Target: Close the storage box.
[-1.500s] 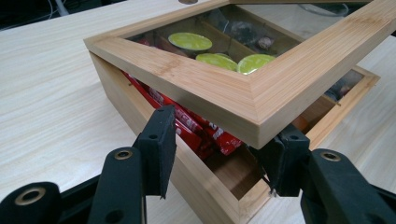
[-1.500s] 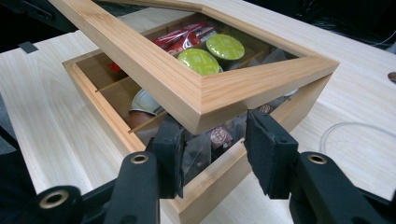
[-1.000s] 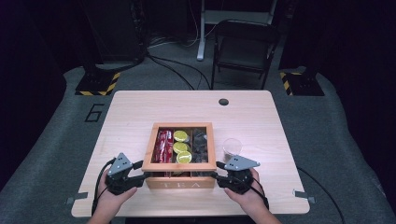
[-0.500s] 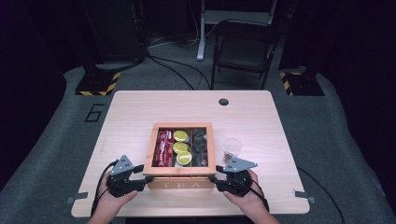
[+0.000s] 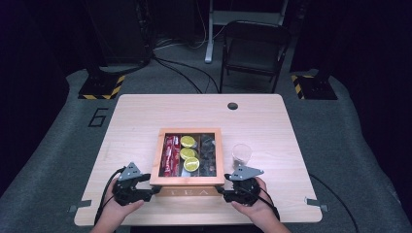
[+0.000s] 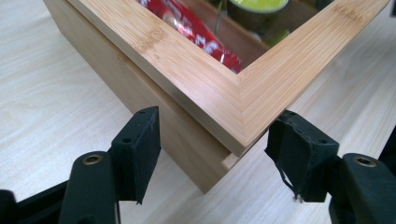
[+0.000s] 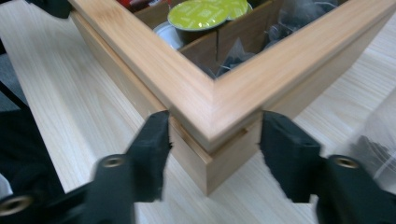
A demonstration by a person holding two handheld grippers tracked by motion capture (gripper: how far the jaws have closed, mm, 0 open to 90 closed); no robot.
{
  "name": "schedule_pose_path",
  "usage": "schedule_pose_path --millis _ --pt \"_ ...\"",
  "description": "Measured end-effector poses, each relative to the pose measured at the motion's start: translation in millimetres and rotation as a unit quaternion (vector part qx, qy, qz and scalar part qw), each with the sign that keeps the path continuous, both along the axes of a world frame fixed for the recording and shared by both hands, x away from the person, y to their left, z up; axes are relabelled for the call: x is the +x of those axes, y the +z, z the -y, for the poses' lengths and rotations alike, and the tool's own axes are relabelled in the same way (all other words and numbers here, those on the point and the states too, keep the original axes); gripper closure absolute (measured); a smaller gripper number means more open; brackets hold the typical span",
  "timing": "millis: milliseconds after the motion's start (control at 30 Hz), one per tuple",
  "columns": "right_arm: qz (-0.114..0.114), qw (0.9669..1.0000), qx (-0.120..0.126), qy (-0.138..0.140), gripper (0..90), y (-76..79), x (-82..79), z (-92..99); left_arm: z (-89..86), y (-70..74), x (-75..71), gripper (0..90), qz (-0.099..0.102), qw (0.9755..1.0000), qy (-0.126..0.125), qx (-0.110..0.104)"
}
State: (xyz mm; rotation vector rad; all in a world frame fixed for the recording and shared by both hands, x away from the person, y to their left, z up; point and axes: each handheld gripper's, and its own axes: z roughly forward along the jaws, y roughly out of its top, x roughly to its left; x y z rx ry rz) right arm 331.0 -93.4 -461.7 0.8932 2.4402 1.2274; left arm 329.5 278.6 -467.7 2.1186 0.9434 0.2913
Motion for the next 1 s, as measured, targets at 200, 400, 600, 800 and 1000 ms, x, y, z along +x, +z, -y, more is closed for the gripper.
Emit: schedule_pose_path --millis 200,400,600,800,1000 --pt "0.004 0.9999 0.015 -0.007 37.7 2.5 -0.3 1.8 1.9 3.4 -1.8 27.0 0.009 0.9998 -0.007 -0.016" --pt "0.008 0.9997 0.020 -0.006 38.5 5.4 0.7 2.9 -3.6 8.8 -1.3 27.1 0.024 0.9992 0.012 -0.030" --pt "0.016 0.9990 0.039 -0.017 40.9 13.8 3.1 10.9 -11.6 13.4 0.9 27.5 0.032 0.9983 0.024 -0.044" --pt "0.025 0.9979 0.048 -0.037 42.0 17.7 7.0 22.5 -22.6 15.5 4.9 28.8 0.033 0.9970 0.043 -0.056" --pt "0.029 0.9968 0.051 -0.054 43.2 18.7 9.1 31.6 -30.6 14.9 9.6 30.5 0.035 0.9954 0.061 -0.064"
